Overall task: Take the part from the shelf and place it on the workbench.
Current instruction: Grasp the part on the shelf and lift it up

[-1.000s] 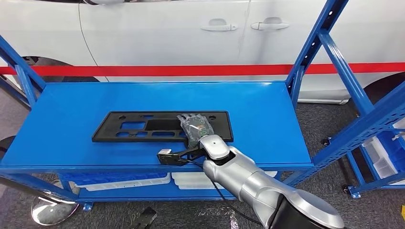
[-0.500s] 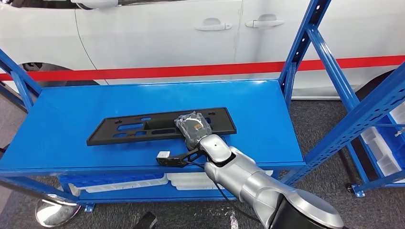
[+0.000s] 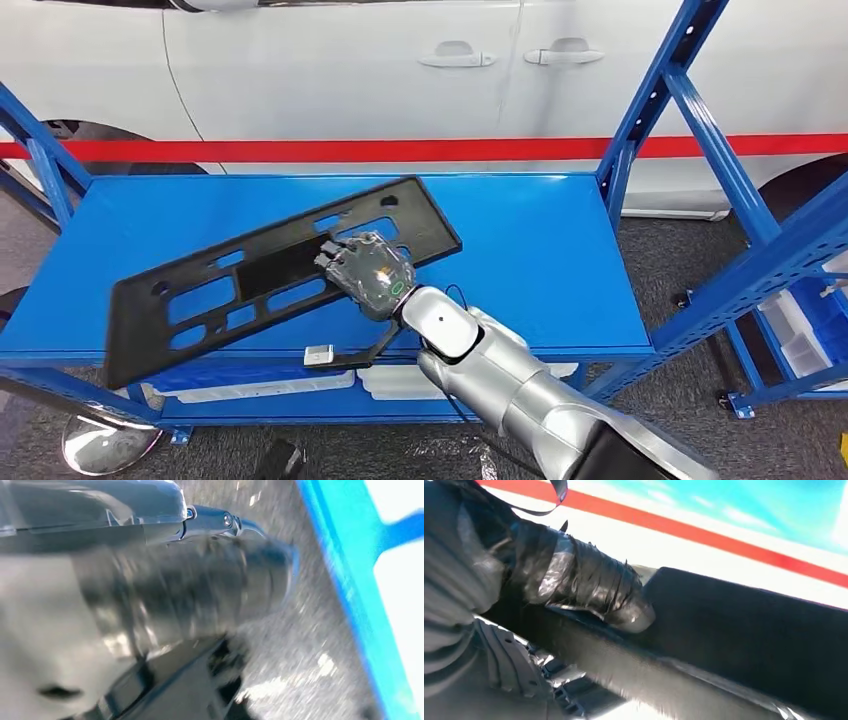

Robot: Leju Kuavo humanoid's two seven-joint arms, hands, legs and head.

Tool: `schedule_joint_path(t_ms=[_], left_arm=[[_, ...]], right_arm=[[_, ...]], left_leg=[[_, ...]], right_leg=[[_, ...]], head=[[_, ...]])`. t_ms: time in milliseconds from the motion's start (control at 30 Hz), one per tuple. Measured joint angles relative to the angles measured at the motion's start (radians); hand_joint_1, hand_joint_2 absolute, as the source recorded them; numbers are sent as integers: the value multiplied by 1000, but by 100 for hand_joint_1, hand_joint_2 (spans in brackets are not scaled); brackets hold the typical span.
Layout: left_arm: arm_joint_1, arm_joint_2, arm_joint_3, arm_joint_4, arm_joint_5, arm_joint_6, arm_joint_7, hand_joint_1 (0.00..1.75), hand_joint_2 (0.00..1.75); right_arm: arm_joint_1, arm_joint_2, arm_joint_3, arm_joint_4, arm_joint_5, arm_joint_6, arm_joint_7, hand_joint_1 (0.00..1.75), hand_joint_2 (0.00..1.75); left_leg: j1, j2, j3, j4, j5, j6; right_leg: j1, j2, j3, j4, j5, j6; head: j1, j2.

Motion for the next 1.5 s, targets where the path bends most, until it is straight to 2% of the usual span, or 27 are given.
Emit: schedule_joint_path(t_ms=[67, 100, 133, 167, 233, 300, 433, 500, 567, 600, 633, 667, 733, 767, 800, 900, 967, 1067, 1100, 1133, 1167, 1267, 1300, 1333, 1433, 1467, 1500], left_arm=[[6, 1, 16, 4, 14, 18, -22, 0, 175], [12, 1, 23, 5, 22, 27, -30, 0, 175], [19, 2, 30, 7, 29, 31, -37, 0, 175], [27, 3, 38, 9, 37, 34, -43, 0, 175], [42, 4, 54, 12, 48, 36, -53, 0, 175], [49, 4, 68, 15, 52, 36, -57, 0, 175], [51, 8, 89, 21, 53, 36, -58, 0, 175], [53, 9, 95, 21, 59, 32, -57, 0, 175], [53, 9, 102, 21, 73, 26, -51, 0, 175], [54, 9, 107, 21, 83, 25, -45, 0, 175], [55, 9, 111, 22, 93, 25, -37, 0, 175], [55, 10, 115, 23, 102, 29, -25, 0, 175], [55, 11, 122, 25, 114, 43, 6, 0, 175], [55, 12, 126, 27, 116, 50, 26, 0, 175], [55, 13, 129, 28, 117, 54, 43, 0, 175], [55, 14, 133, 30, 102, 59, 83, 0, 175], [54, 14, 133, 30, 90, 66, 93, 0, 175], [53, 14, 133, 30, 85, 79, 96, 0, 175], [52, 15, 133, 30, 85, 81, 97, 0, 175], [52, 15, 133, 30, 84, 82, 96, 0, 175], [51, 14, 133, 30, 84, 82, 96, 0, 175], [49, 13, 133, 30, 84, 80, 107, 0, 175], [48, 13, 133, 30, 84, 79, 116, 0, 175], [47, 14, 133, 30, 85, 78, 127, 0, 175], [49, 15, 133, 30, 90, 74, 145, 0, 175], [51, 15, 133, 31, 92, 73, 146, 0, 175], [51, 16, 133, 31, 95, 71, 147, 0, 175]], right_arm=[[43, -12, -65, -93, 5, -6, -37, 175, 175], [66, -22, -94, -144, 1, -8, -50, 175, 175], [91, -35, -121, -197, -6, -10, -59, 175, 175], [118, -49, -148, -254, -13, -10, -64, 175, 175], [166, -79, -201, -377, -26, -10, -67, 175, 175], [197, -104, -244, -486, -33, -11, -66, 175, 175], [236, -130, -313, -620, -31, -12, -59, 175, 175], [251, -138, -335, -669, -31, -12, -63, 175, 175], [276, -150, -353, -724, -41, -12, -67, 175, 175], [293, -160, -360, -755, -51, -12, -63, 175, 175], [311, -175, -364, -794, -70, -12, -49, 175, 175], [329, -195, -366, -839, -105, -12, -29, 175, 175], [360, -236, -367, -931, -219, -12, 1, 175, 175], [372, -254, -367, -972, -288, -13, 2, 175, 175], [384, -270, -367, -1009, -352, -14, -8, 175, 175], [425, -309, -366, -1111, -522, -15, -77, 175, 175], [451, -334, -365, -1171, -616, -14, -130, 175, 175], [483, -366, -362, -1245, -719, -4, -182, 175, 175], [496, -377, -359, -1265, -751, 6, -192, 175, 175], [509, -389, -355, -1282, -781, 17, -202, 175, 175], [518, -398, -351, -1294, -807, 27, -211, 175, 175], [530, -418, -342, -1326, -865, 58, -237, 175, 175], [533, -422, -339, -1336, -881, 70, -245, 175, 175], [538, -427, -335, -1345, -898, 85, -254, 175, 175], [557, -433, -322, -1355, -957, 127, -283, 175, 175], [561, -434, -319, -1356, -975, 139, -291, 175, 175], [563, -434, -317, -1358, -987, 148, -299, 175, 175]], left_leg=[[0, -1, 0, 1, -1, 5], [-1, -3, 1, 1, -2, 6], [-1, -4, 2, 2, -4, 6], [0, -6, 4, 4, -7, 6], [-3, -8, 3, 14, -14, 1], [-8, -8, -3, 23, -20, -8], [-8, -3, -10, 39, -37, -25], [-5, 0, -44, 121, -89, -34], [-3, 0, -100, 249, -148, -40], [-3, 0, -118, 289, -158, -41], [-3, 0, -120, 295, -148, -40], [-3, 0, -103, 258, -120, -36], [-6, -1, -35, 125, -53, -25], [-9, -2, -7, 69, -33, -20], [-12, -2, 9, 37, -26, -15], [-13, -1, 13, 14, -22, -5], [-7, 1, 14, -1, -9, 7], [-6, 3, 4, -3, 3, 16], [-6, 4, -2, 0, 5, 16], [-5, 4, -10, 4, 8, 15], [-4, 4, -19, 10, 11, 14], [-1, 3, -47, 31, 20, 2], [-1, 2, -52, 37, 23, -4], [-3, 0, -56, 42, 28, -10], [-2, -5, -63, 42, 39, -28], [0, -4, -71, 53, 21, -33], [1, -3, -82, 81, -17, -38]], right_leg=[[-2, -1, -61, 130, -52, 4], [-2, -1, -76, 160, -54, 5], [-2, -1, -73, 150, -37, 4], [-2, -1, -52, 103, -5, 2], [0, -2, 12, -34, 55, -5], [1, -1, 44, -105, 72, -12], [-4, 3, 48, -116, 75, -30], [-8, 3, 51, -119, 77, -37], [-7, 2, 51, -119, 76, -41], [-7, 2, 51, -118, 75, -41], [-6, 2, 53, -118, 75, -42], [-6, 2, 55, -118, 74, -41], [-5, 2, 59, -117, 72, -40], [-4, 3, 58, -116, 73, -37], [-3, 3, 56, -115, 75, -34], [-4, 4, 50, -117, 79, -18], [-3, 2, 41, -91, 46, -7], [-7, -1, -8, 68, -67, 4], [-10, -1, -19, 119, -92, 7], [-12, -1, -16, 140, -98, 11], [-15, -2, 3, 124, -87, 14], [-23, -2, 119, -45, -33, 21], [-22, 0, 143, -83, -24, 19], [-21, 3, 154, -105, -20, 14], [-18, 2, 135, -104, -1, -10], [-19, 0, 126, -105, 7, -20], [-20, -3, 115, -107, 18, -28]], head=[[1, 0], [1, 0], [1, 0], [1, 0], [2, 0], [0, 0], [-2, 0], [-8, 0], [-11, 0], [-11, 0], [-11, 0], [-11, 0], [-11, 0], [-10, 0], [-10, 0], [-11, 0], [-8, 0], [-8, 0], [-13, 0], [-20, 0], [-29, 0], [-71, 0], [-83, 0], [-96, 0], [-143, -1], [-164, -1], [-188, -1]])
